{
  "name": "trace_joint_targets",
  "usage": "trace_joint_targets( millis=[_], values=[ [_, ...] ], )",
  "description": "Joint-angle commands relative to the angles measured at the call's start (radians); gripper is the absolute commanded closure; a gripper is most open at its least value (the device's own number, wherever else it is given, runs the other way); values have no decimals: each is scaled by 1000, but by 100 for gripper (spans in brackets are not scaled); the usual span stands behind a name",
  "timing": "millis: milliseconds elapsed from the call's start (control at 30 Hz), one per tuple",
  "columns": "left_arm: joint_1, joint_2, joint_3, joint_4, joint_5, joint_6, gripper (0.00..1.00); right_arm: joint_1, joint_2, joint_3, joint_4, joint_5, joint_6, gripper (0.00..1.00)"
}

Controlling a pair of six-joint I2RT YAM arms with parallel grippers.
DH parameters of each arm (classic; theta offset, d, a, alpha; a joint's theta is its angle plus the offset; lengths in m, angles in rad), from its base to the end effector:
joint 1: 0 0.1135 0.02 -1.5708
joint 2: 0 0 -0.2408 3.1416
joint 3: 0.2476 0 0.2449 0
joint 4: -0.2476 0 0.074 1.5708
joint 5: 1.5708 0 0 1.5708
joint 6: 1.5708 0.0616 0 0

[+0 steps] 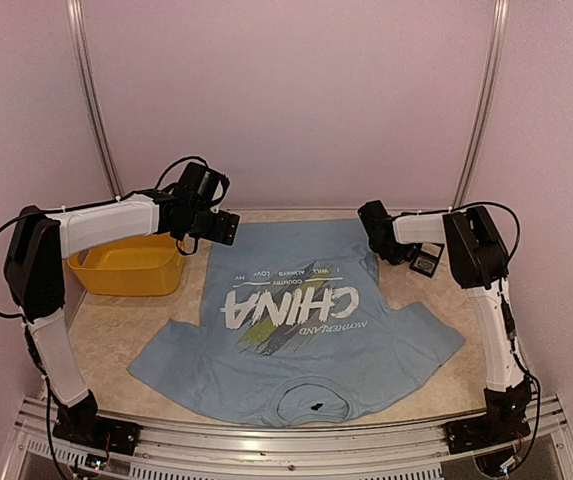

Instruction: Pin the brooch onto the clothing

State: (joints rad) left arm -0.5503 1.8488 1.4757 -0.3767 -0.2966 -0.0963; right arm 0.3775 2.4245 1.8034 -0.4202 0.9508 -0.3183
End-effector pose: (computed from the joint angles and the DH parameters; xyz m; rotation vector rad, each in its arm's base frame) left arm 0.3728 -0.2076 0.2238 0.3680 2.2508 0.0077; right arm 0.4693 0.1322 0.0876 -0.4911 2.3128 -1.1862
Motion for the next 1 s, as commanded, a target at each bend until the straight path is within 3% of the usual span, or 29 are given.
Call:
trace_joint_targets(
  millis=[0, 133, 333, 400, 567, 667, 767, 967],
  values=[
    [5, -34, -1, -4, 27, 5, 13, 22, -85, 19, -69, -30, 53, 100],
    [-8, -91, -27, 45, 67, 31, 13, 66, -204, 53, -144, -96, 95, 100],
    [-71, -238, -76, 148, 170, 154, 13, 140, -401, 129, -298, -423, 162, 100],
    [-95, -287, -81, 154, 271, 192, 13, 150, -482, 119, -307, -688, 167, 100],
    [-120, -398, -100, 174, 637, 222, 14, 151, -679, 7, -179, -1565, 202, 100],
    [-143, -445, -98, 183, 765, 219, 17, 163, -723, -14, -92, -1893, 256, 100],
    [-173, -460, -57, 150, 806, 223, 20, 200, -742, -3, -85, -2020, 243, 100],
    [-217, -442, 23, 51, 884, 213, 30, 272, -760, 25, -125, -2032, 203, 100]
  ],
)
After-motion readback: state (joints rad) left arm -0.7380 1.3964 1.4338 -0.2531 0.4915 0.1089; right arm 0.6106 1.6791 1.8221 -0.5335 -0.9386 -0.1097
